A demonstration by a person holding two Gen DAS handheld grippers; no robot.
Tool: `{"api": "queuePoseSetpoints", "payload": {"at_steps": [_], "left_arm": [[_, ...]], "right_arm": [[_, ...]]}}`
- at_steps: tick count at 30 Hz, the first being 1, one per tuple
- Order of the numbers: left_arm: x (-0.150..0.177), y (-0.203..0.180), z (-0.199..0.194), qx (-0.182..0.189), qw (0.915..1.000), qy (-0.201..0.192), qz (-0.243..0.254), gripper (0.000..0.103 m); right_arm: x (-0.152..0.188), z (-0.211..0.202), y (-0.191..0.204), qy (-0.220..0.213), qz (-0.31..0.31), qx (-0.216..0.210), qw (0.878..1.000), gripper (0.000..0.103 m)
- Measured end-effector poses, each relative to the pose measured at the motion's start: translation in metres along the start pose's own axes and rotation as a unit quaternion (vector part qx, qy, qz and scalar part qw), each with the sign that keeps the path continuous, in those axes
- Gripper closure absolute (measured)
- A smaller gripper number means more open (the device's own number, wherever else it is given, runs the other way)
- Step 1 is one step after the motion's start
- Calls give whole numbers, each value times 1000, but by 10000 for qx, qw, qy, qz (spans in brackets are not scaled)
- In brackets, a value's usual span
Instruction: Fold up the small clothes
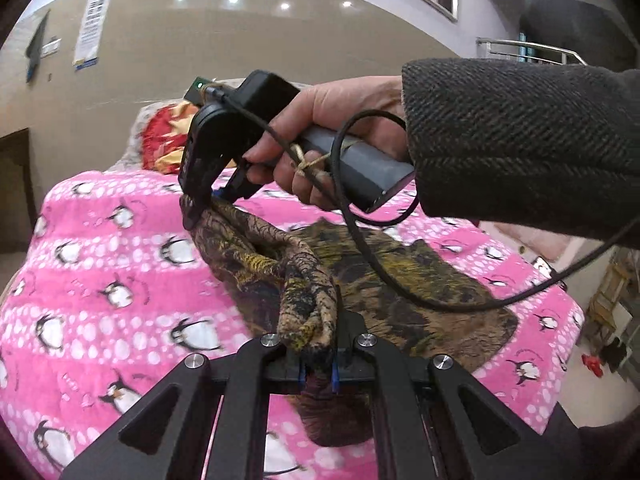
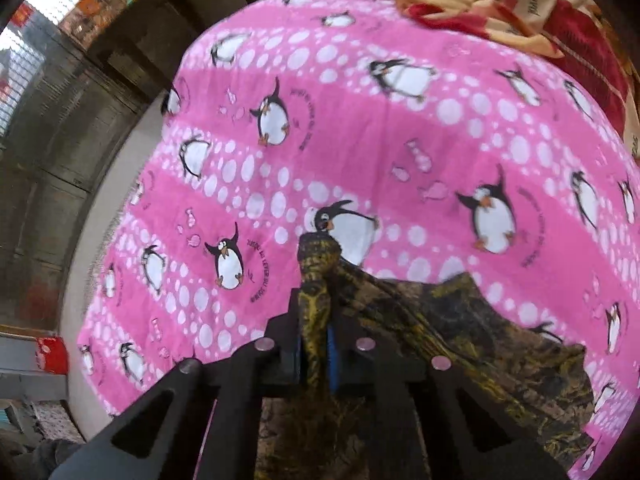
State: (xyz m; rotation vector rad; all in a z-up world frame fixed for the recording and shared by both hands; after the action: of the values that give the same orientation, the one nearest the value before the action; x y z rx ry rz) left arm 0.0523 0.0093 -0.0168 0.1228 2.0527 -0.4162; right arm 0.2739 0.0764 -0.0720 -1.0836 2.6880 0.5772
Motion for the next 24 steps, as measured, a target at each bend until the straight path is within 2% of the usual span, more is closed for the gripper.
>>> {"api": "queuePoseSetpoints", "payload": {"at_steps": [5,11,18,24], "left_arm": [[-6,-46,16,413,9983,120,386,103],[2,-125,54,1080,9887,411,951,103],[19,-208,95,1590,9745,798,1370,103],[43,-248,126,1746,9675,1203,1378,103]], "right_arm": [[24,-49,-48,-244,213,-61,9995,94],[81,-97,-135,-375,746,12,9965,94],[151,-120,-229,-553,1376,-38,9889,94],[194,-120,-276,-725,1765,-239,9813,94]]}}
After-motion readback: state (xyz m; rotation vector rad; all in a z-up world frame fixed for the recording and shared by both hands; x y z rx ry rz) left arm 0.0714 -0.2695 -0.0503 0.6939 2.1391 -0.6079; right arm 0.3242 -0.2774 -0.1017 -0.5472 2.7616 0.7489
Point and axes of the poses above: each gripper's, at about its wrist camera, not at the fingertips, and z roughly the way its jaws point, y to its left, x to its underside, the point moved 10 cm from there along z, roughly the way its jaws point, and after that the axes turned 4 degrees about -z, right-handed, at the moved point
